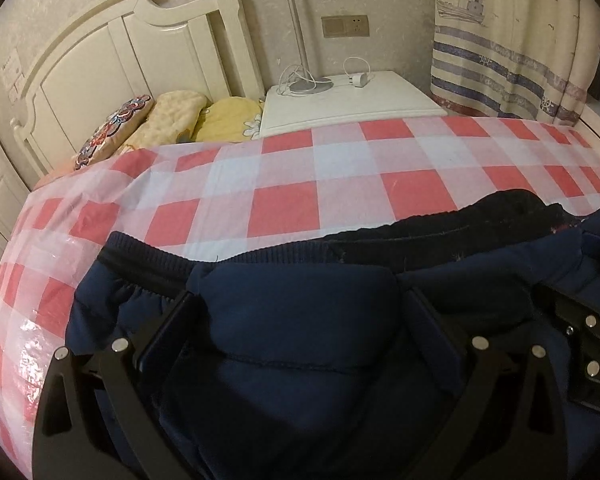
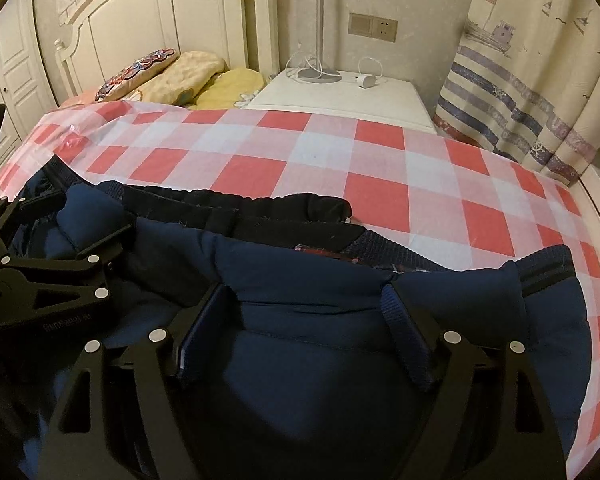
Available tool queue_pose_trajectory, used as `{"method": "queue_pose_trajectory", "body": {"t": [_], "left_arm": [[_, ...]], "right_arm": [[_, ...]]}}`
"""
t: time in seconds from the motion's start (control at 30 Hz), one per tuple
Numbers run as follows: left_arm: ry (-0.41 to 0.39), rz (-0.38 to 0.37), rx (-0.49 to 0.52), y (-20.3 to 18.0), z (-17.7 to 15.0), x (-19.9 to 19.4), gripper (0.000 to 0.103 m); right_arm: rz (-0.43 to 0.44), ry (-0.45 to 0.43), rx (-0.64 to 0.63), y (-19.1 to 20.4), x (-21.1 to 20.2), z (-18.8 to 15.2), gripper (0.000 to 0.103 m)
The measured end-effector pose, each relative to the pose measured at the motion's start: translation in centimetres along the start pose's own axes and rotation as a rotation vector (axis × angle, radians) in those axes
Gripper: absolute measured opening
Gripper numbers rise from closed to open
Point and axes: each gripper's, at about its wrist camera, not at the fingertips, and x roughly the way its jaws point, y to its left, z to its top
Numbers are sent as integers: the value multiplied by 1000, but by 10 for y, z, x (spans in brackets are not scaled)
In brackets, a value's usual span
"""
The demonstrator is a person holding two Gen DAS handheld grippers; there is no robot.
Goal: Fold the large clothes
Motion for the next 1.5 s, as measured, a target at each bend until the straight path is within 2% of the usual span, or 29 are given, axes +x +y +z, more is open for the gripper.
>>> {"method": "queue_pose_trajectory", "body": {"t": [0.6, 0.7, 0.73, 0.77, 0.83, 0.9, 0.97, 1.03, 1.1, 1.17, 1.27, 1.37, 1.5], "left_arm": [[15, -57, -45, 8, 1, 5, 101], [57, -80, -36, 9, 4, 9, 101], [97, -104, -35, 14, 8, 9, 101], [127, -109, -35, 20, 13, 7, 101], [100, -105, -64, 35, 18, -10, 101], [30, -86, -86, 50, 20, -29, 101], [-6, -26, -99, 64, 18, -35, 101], [19, 2, -91, 71, 11, -23, 101], [66, 27, -68, 72, 0, -4, 101], [80, -2, -95, 77, -5, 2, 101], [69, -10, -114, 81, -6, 3, 101], [93, -64, -155, 89, -7, 10, 101], [136, -165, -248, 106, -10, 21, 101]], "right_arm": [[5, 3, 1, -1, 1, 2, 81], [11, 20, -6, -2, 2, 5, 83], [47, 43, -6, -4, 2, 8, 88], [78, 63, -7, -5, 2, 10, 90], [94, 59, -11, -15, -11, 15, 84], [72, -14, 8, -29, -35, 16, 84], [91, -74, 72, -52, -56, 15, 85], [60, -77, 104, -72, -58, 11, 86], [7, -36, 88, -83, -43, 1, 86], [-3, 14, 86, -91, -24, -11, 86], [39, 7, 127, -100, -18, -19, 87], [69, 3, 138, -101, -14, -22, 92], [216, -7, 231, -122, -8, -24, 97]]}}
